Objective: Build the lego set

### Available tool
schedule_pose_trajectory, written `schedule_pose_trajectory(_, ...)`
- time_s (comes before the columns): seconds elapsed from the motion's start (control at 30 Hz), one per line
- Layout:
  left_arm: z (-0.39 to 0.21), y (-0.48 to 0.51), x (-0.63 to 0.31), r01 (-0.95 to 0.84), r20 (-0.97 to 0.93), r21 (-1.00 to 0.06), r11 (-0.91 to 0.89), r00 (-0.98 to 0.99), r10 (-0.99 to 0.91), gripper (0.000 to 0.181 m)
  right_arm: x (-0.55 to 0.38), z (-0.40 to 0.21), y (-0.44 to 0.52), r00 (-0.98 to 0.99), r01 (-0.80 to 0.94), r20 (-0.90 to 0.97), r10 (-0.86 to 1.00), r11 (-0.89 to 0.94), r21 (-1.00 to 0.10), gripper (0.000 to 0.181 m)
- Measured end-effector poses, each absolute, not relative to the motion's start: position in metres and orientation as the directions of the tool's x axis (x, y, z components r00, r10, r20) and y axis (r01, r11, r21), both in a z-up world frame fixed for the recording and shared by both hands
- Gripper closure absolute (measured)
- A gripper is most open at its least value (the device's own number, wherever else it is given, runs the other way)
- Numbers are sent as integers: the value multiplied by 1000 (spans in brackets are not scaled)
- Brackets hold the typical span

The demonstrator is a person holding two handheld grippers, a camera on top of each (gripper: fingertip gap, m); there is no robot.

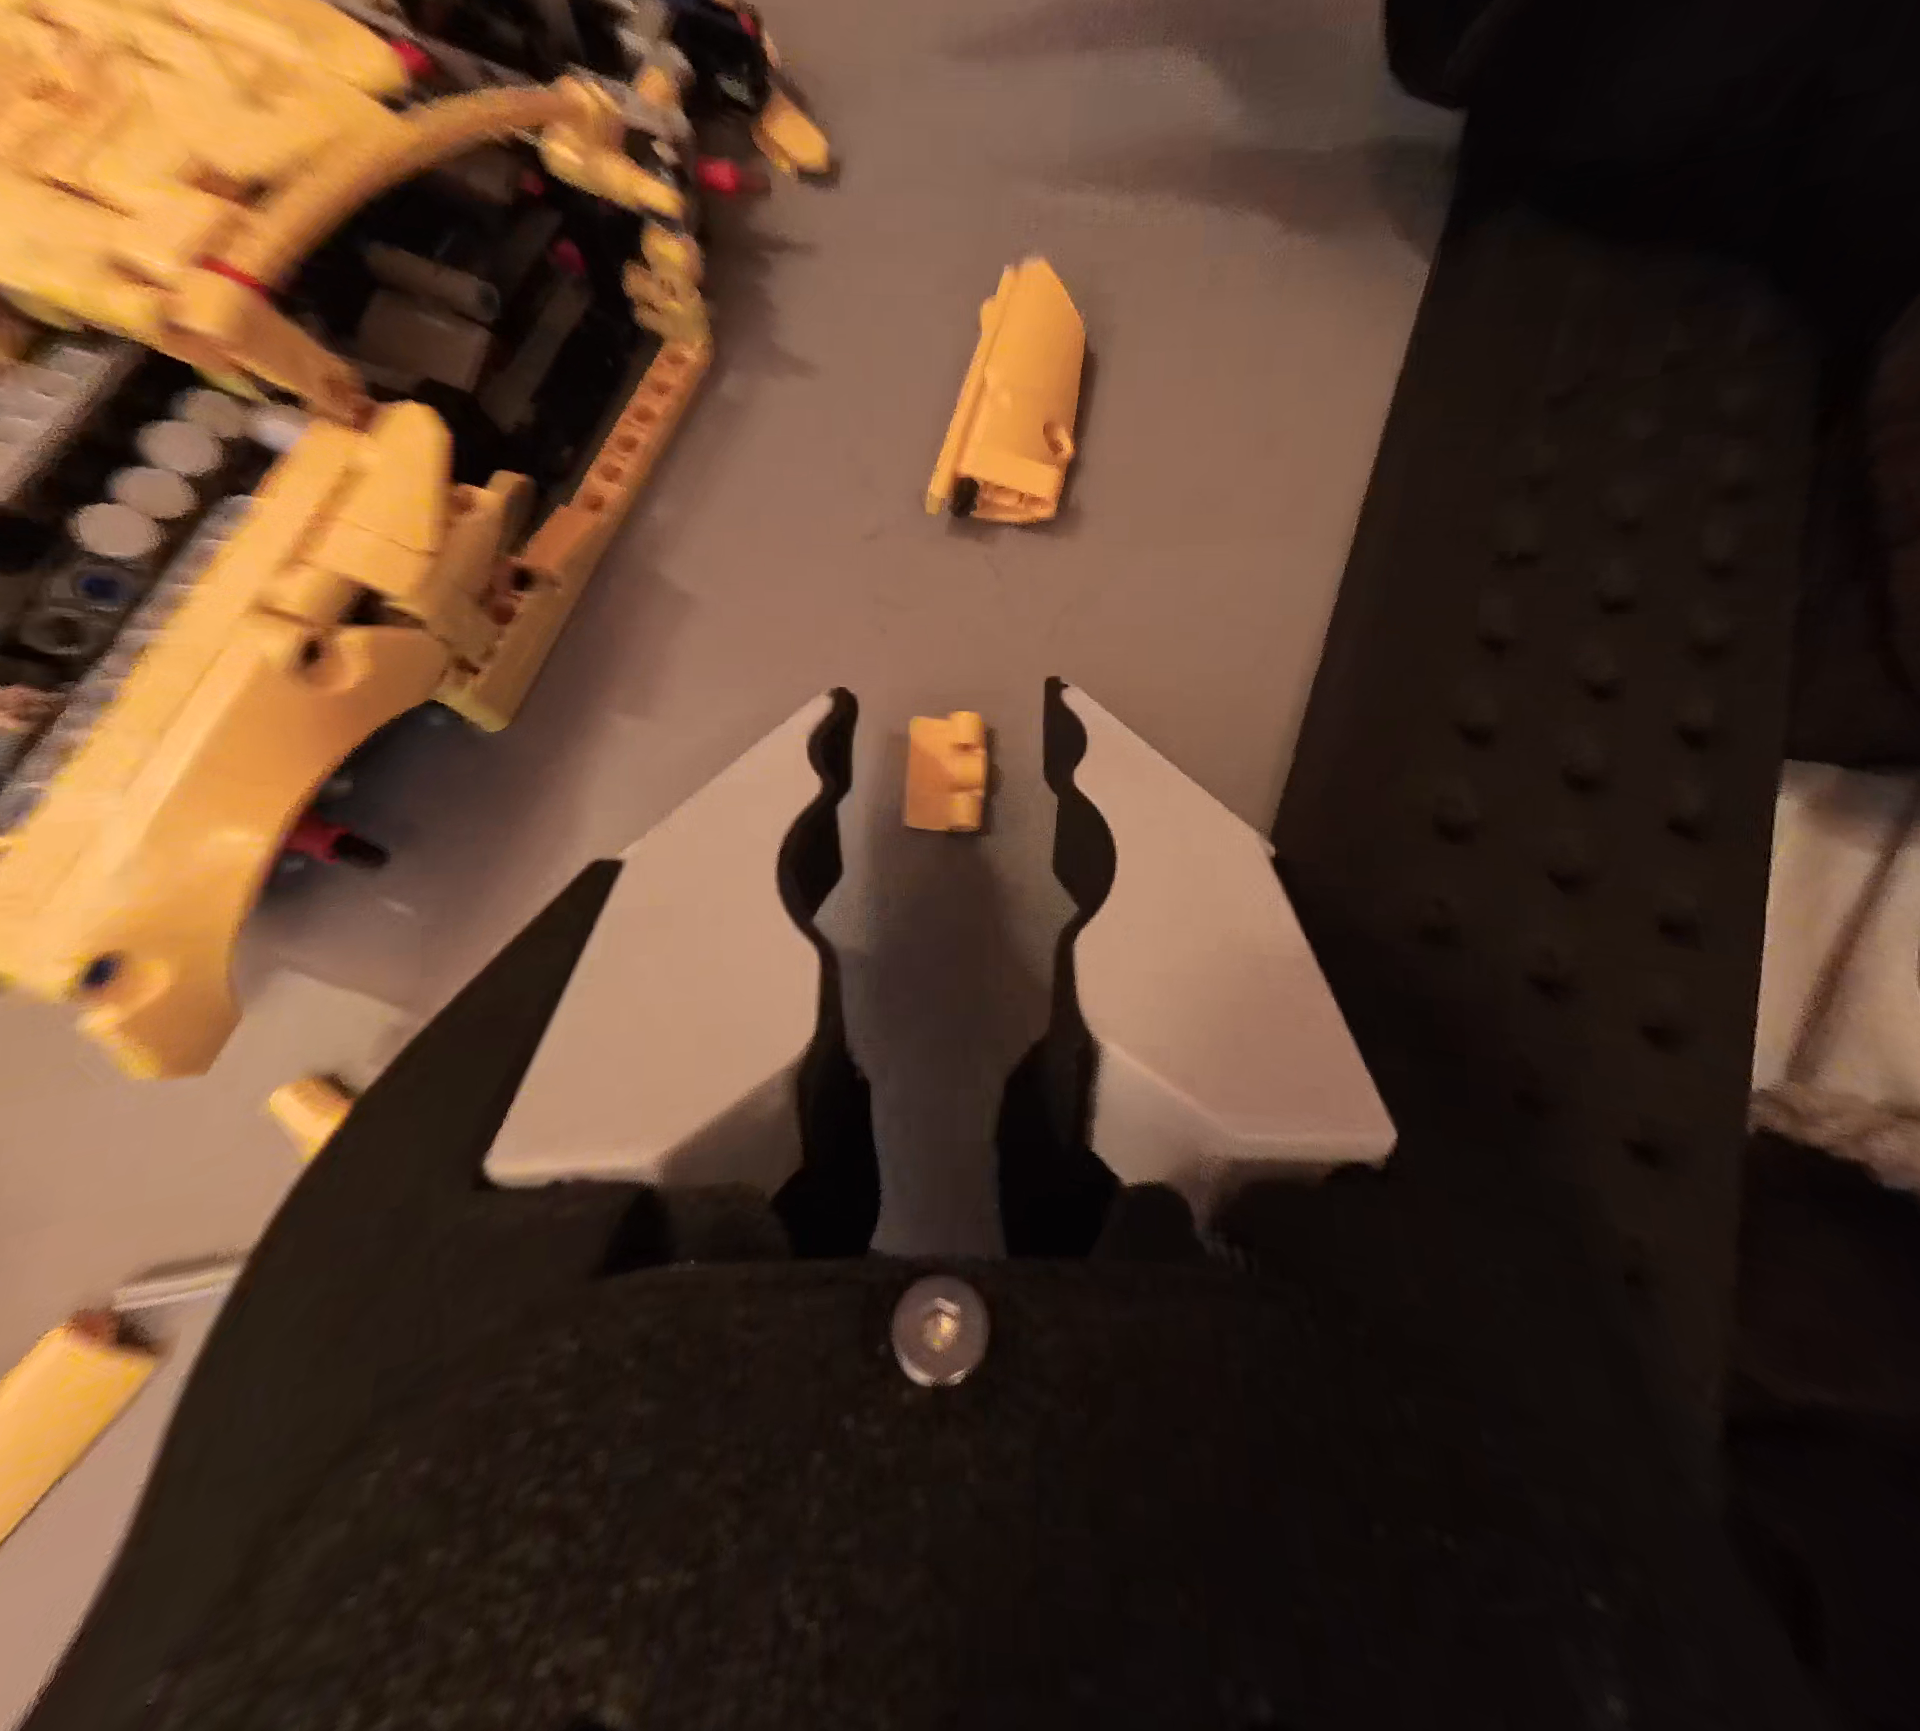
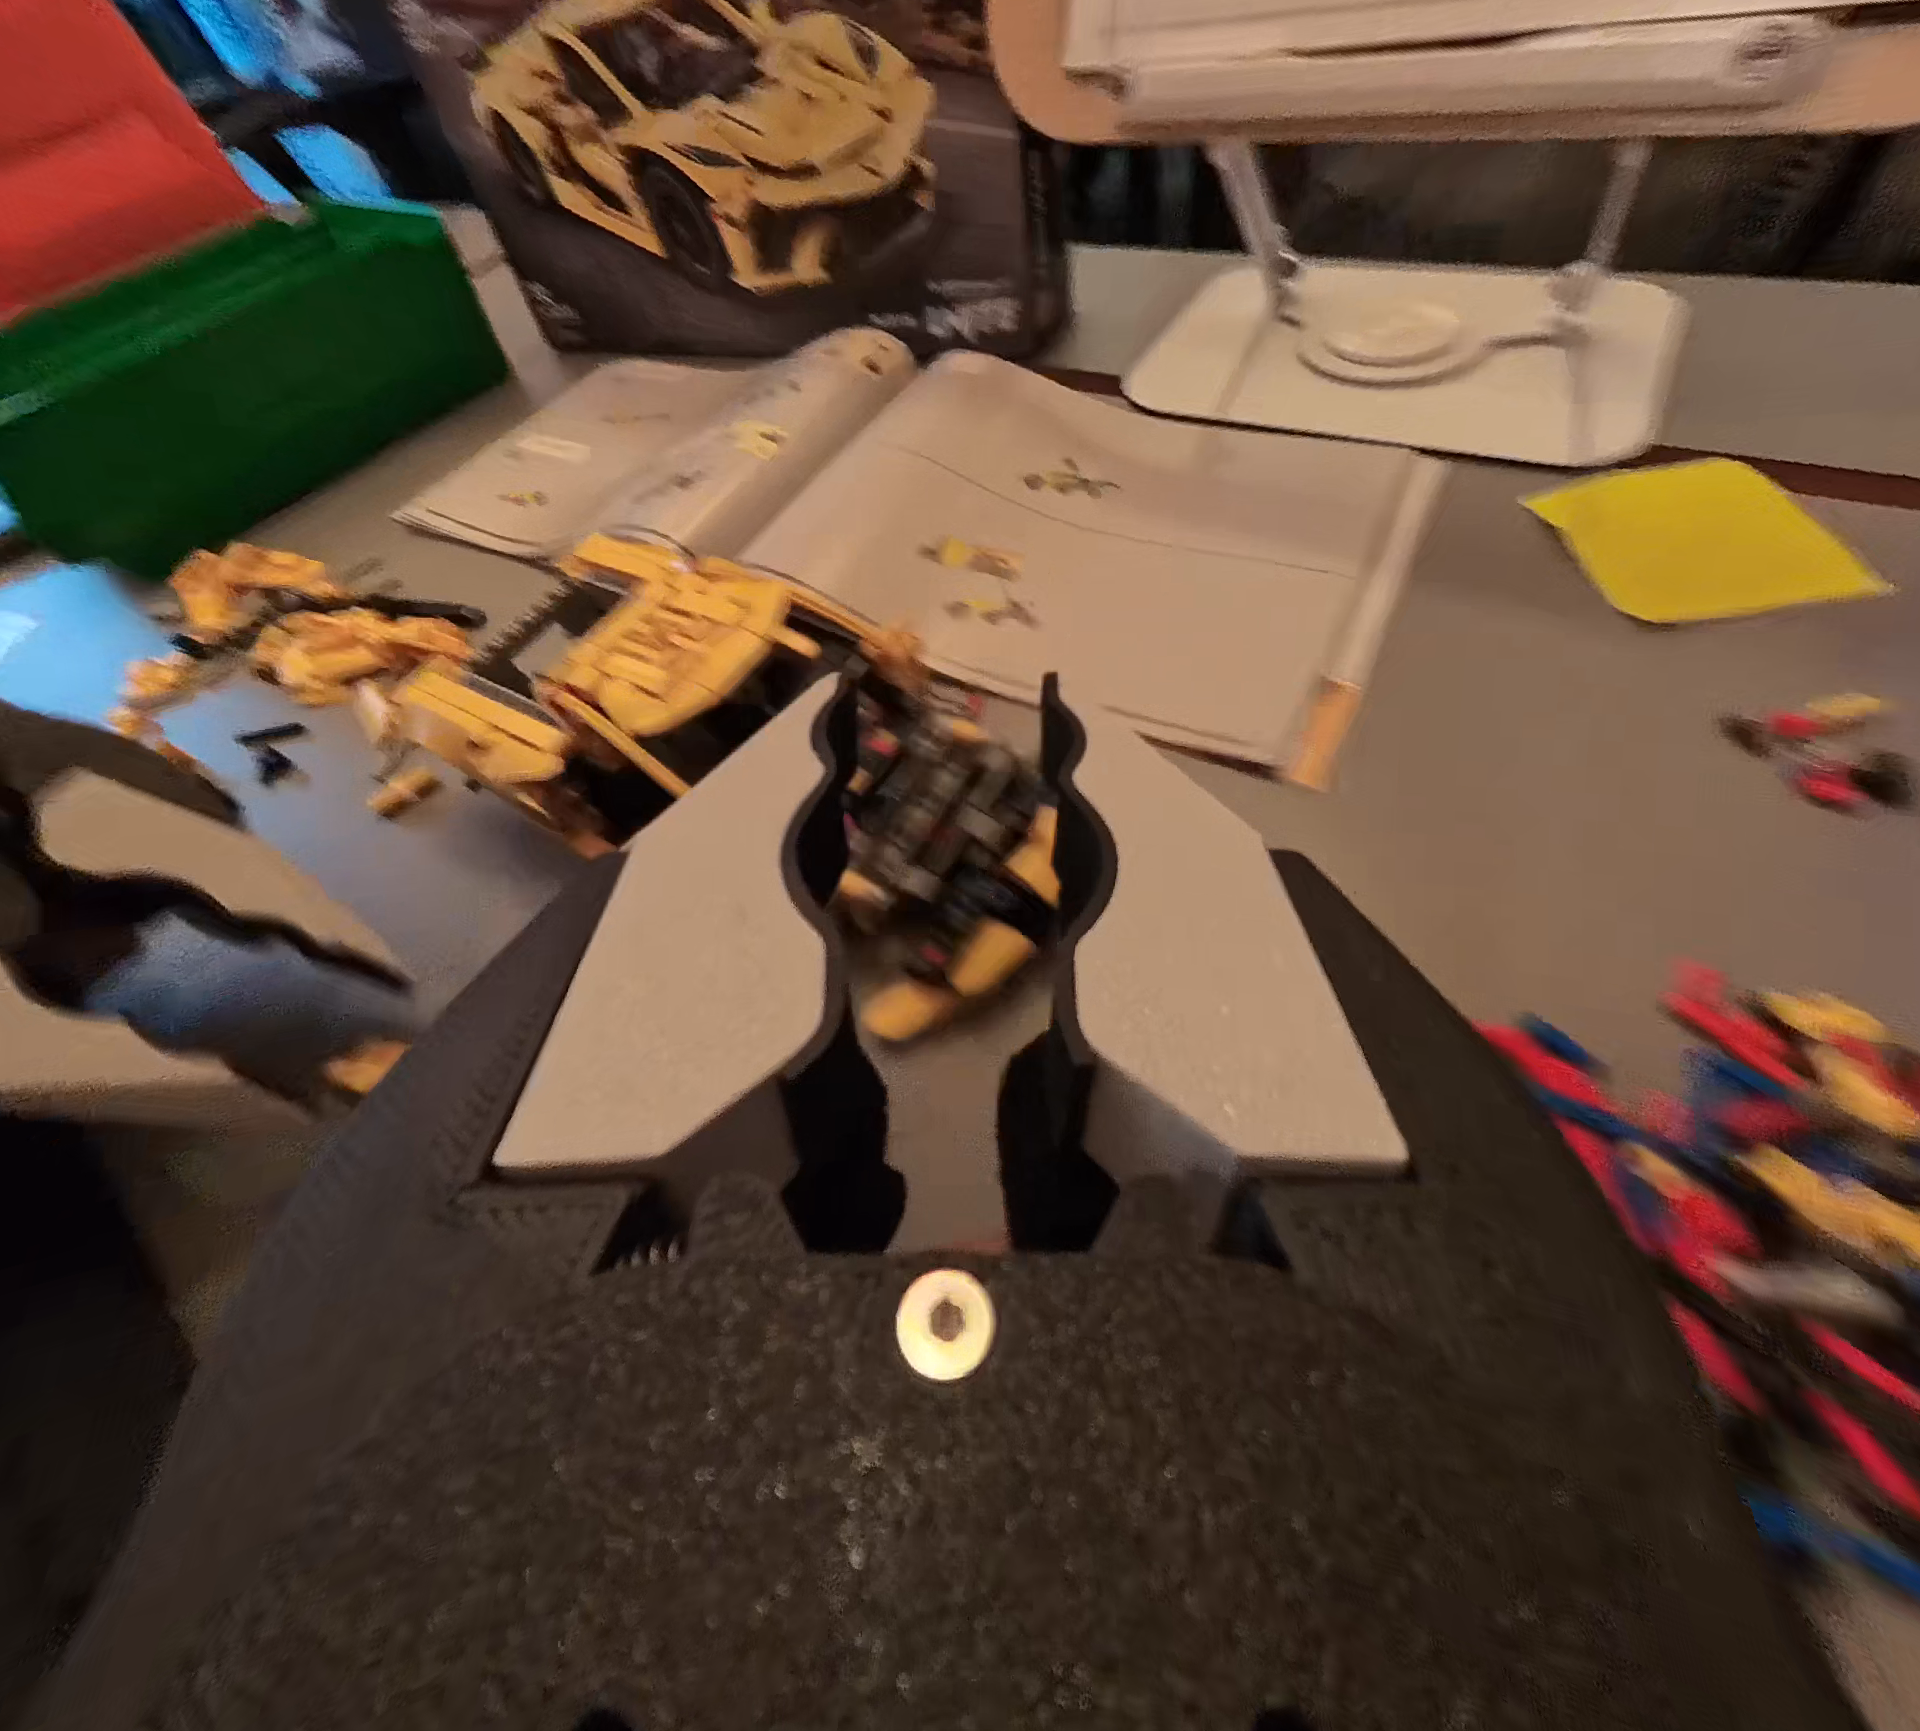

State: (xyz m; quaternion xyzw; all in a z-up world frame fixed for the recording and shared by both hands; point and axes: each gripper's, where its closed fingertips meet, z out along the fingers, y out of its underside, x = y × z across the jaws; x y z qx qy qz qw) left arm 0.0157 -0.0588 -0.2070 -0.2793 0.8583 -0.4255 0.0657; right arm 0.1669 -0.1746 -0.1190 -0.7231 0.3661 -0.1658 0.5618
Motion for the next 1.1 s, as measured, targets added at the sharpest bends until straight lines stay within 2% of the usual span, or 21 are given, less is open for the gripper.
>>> schedule_pose_trajectory(0.13, -159, -18, 48, -413, 202, -885, 215, -756, -622, 144, 163, -140, -271, 570, -439, -23, -822, -280, -853, 143)
schedule_pose_trajectory(0.3, -131, 89, 105, -401, 232, -916, -20, -487, -842, 144, 138, -195, -323, 599, -535, 57, -799, -452, -714, 148)
schedule_pose_trajectory(0.47, -126, 178, 134, -369, 216, -919, -141, -170, -962, 144, 157, -211, -303, 611, -547, -17, -791, -406, -732, 154)
schedule_pose_trajectory(0.57, -120, 197, 144, -353, 211, -921, -162, -104, -972, 145, 173, -214, -279, 659, -522, -1, -753, -456, -721, 153)
schedule_pose_trajectory(0.7, -122, 196, 155, -361, 179, -924, -127, -114, -977, 144, 192, -216, -269, 771, -399, 113, -627, -613, -682, 156)
schedule_pose_trajectory(0.83, -132, 188, 155, -385, 167, -918, -98, -152, -974, 144, 197, -227, -265, 878, -322, 83, -471, -712, -624, 156)
schedule_pose_trajectory(1.1, -129, 186, 156, -364, 172, -926, -100, -172, -970, 144, 199, -232, -264, 920, -256, 77, -385, -737, -626, 167)
